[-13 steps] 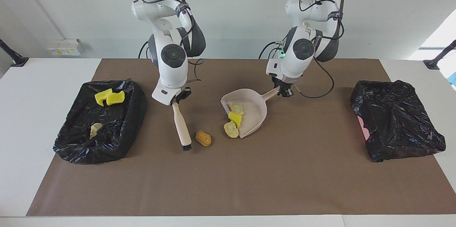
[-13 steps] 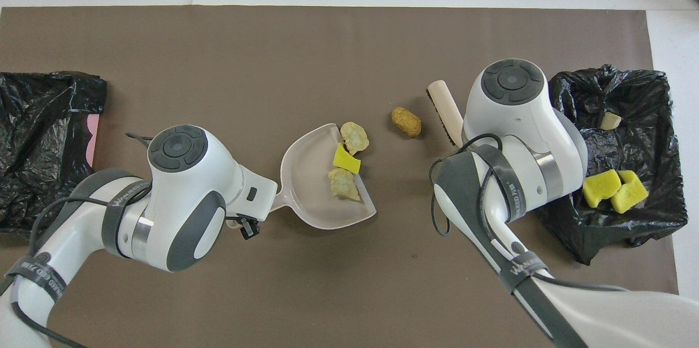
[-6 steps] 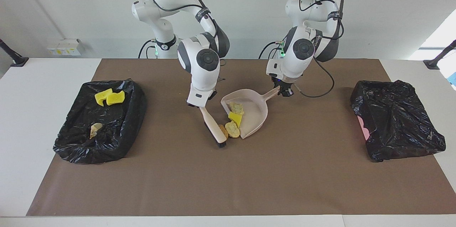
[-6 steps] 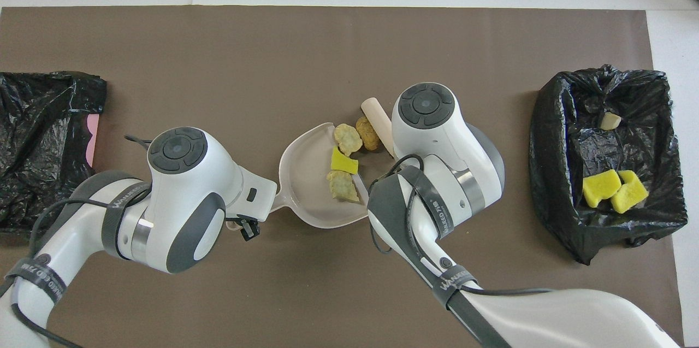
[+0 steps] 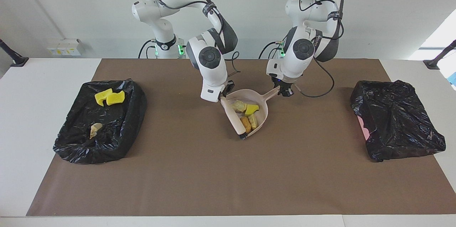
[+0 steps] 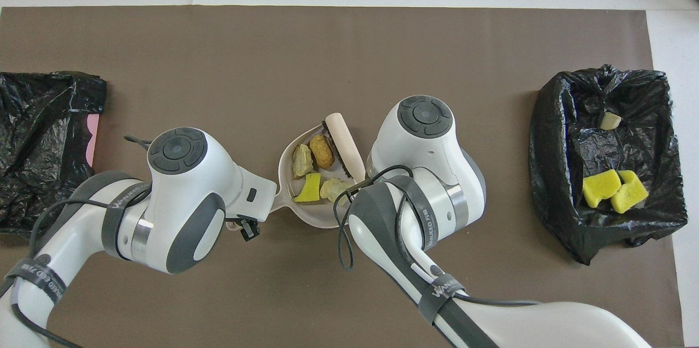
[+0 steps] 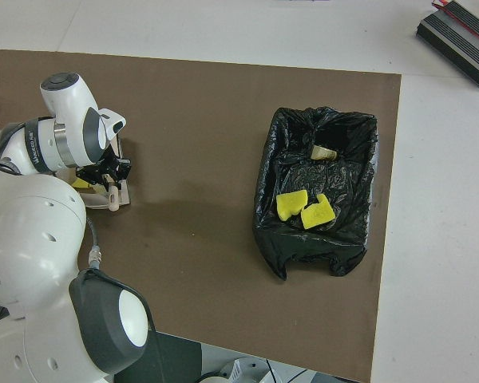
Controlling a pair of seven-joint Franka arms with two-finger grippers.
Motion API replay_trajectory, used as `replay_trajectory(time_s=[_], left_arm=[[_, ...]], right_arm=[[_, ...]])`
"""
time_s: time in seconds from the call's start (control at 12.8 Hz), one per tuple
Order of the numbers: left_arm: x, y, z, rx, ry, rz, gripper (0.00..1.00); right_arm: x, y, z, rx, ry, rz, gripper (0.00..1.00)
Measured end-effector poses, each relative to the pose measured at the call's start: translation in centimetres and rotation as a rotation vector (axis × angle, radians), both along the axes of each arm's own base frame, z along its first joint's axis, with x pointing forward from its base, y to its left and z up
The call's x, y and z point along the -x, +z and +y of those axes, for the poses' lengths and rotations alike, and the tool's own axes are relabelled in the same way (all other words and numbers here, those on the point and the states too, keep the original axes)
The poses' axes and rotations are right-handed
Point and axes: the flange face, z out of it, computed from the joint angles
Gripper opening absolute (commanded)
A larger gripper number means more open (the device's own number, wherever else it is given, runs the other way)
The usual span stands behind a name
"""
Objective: Sweep and dump trash in bin
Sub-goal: 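Sweep the foam chunks into the dustpan with the right gripper's brush, then carry the dustpan to the far bag while the right gripper withdraws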
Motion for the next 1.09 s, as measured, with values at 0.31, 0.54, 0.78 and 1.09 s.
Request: replay_trajectory(time_s=[0.31, 0.54, 0.78, 1.09], left_arm=[[-0.2, 0.1, -0.1, -0.002, 0.039, -0.015, 0.0], [-0.3, 0.2, -0.1, 0.014, 0.09, -0.009, 0.0], [-1.0, 1.1, 0.7, 0.015, 0.173, -0.03, 0.0], [-3.0, 6.5, 5.4, 0.039, 0.33, -0.124, 0.0]], right_arm=[[0.4, 1.9, -1.1, 0.001, -0.005, 0.029, 0.0], [-1.0, 4.4, -6.2, 0.015, -0.073, 0.052, 0.0], [-1.1, 6.3, -9.6, 0.072, -0.105, 0.067, 0.0], [1.5, 7.2, -5.5, 0.167, -0.193, 0.055, 0.0]])
